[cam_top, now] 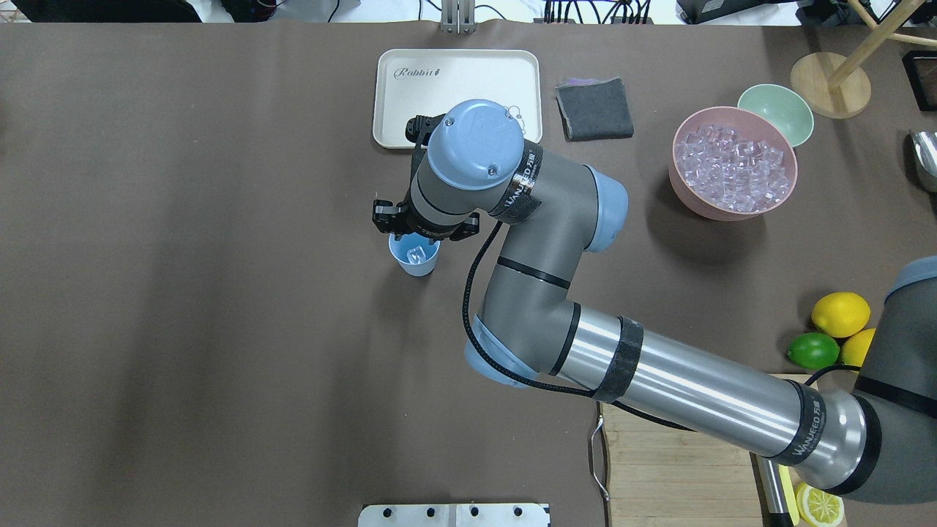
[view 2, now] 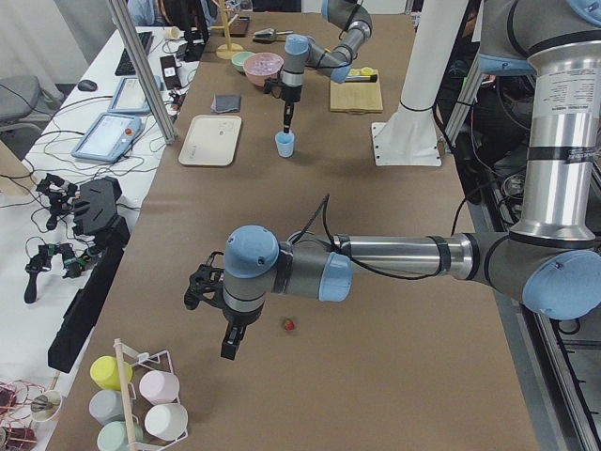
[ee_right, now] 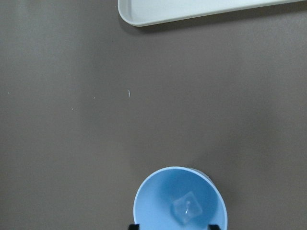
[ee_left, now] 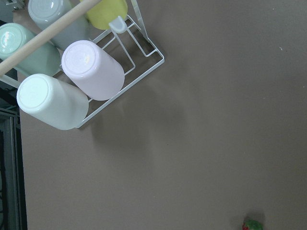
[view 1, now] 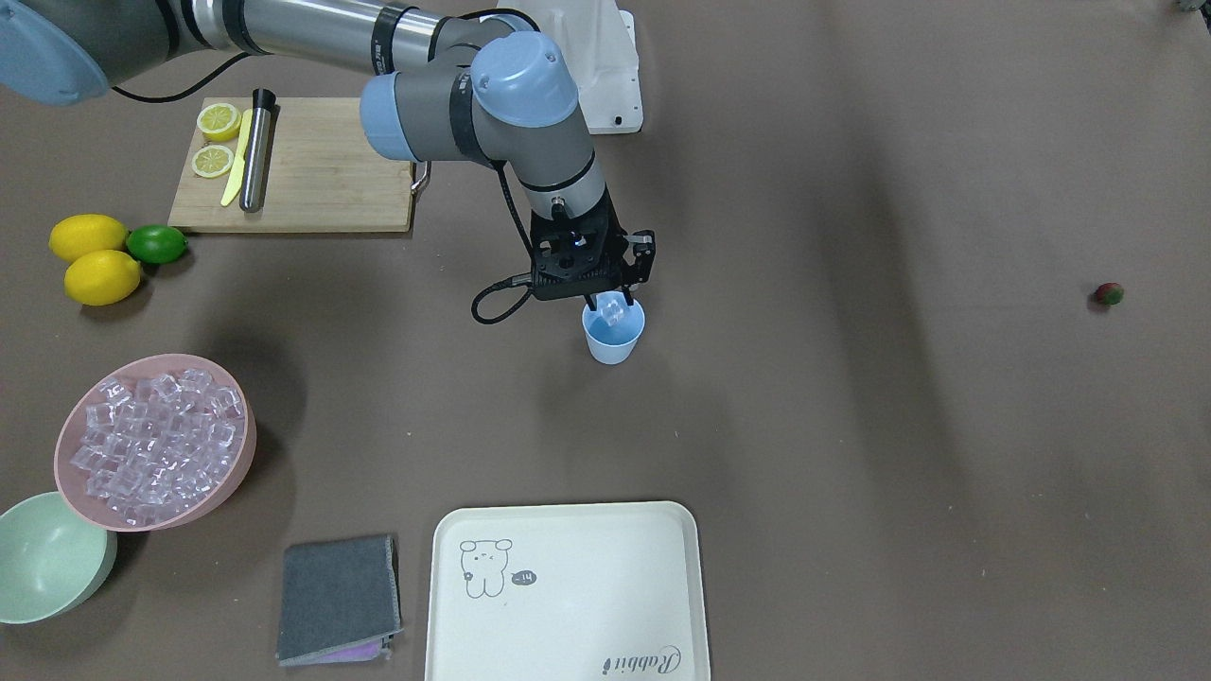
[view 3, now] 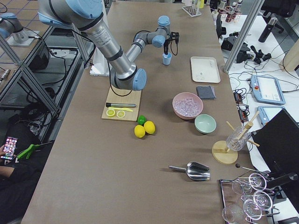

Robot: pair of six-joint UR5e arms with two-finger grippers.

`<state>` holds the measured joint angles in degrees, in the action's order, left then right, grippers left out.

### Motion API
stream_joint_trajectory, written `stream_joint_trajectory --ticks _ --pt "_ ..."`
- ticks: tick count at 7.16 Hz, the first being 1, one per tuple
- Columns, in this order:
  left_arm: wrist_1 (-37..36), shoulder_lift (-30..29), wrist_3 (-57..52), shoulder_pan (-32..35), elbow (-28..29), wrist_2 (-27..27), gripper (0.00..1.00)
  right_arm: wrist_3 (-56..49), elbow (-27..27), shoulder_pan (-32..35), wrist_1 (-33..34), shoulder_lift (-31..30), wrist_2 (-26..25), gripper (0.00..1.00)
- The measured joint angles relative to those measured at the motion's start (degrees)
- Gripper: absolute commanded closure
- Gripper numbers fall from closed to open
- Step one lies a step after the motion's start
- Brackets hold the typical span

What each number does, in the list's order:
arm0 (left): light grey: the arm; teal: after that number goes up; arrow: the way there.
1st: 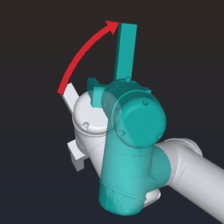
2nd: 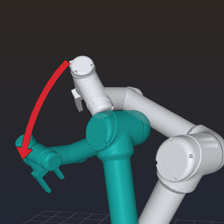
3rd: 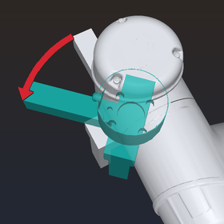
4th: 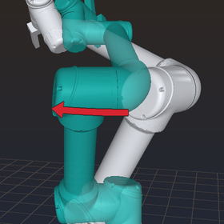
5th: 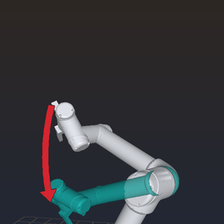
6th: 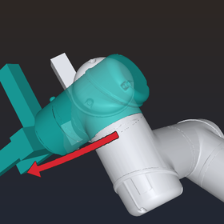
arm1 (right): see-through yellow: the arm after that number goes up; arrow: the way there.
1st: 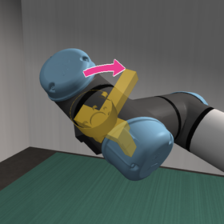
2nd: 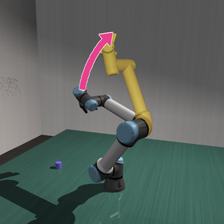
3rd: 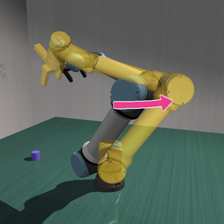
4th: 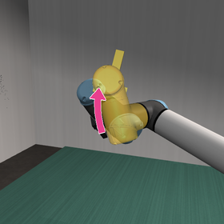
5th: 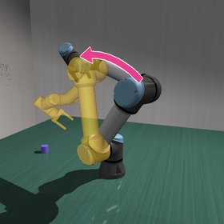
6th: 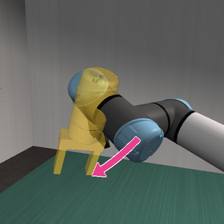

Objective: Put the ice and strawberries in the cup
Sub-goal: 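Open the right gripper to drop the ice into the cup, then move the right gripper back over the pink ice bowl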

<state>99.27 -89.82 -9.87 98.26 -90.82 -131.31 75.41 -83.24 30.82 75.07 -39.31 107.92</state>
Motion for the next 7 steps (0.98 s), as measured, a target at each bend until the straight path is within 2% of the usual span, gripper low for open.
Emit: stream_joint_trajectory --ticks 2,3,5,7 --pt "0.29 -0.05 0.04 0.00 0.12 -0.02 0.02 -0.17 -0.37 1.53 1.04 0.03 0.41 0.01" --pt "0.35 -0.10 0.10 0.00 -0.07 -0.04 0.02 -1.84 -1.82 3.80 3.73 -0.55 1.53 0.01" --pt "0.39 -0.22 0.17 0.00 -0.37 -0.09 0.02 -15.37 -9.86 12.41 13.26 -6.81 7.92 0.01" --pt "0.40 -0.26 0.14 0.00 -0.67 -0.16 0.02 -34.92 -13.15 20.79 18.50 -14.50 11.72 0.01"
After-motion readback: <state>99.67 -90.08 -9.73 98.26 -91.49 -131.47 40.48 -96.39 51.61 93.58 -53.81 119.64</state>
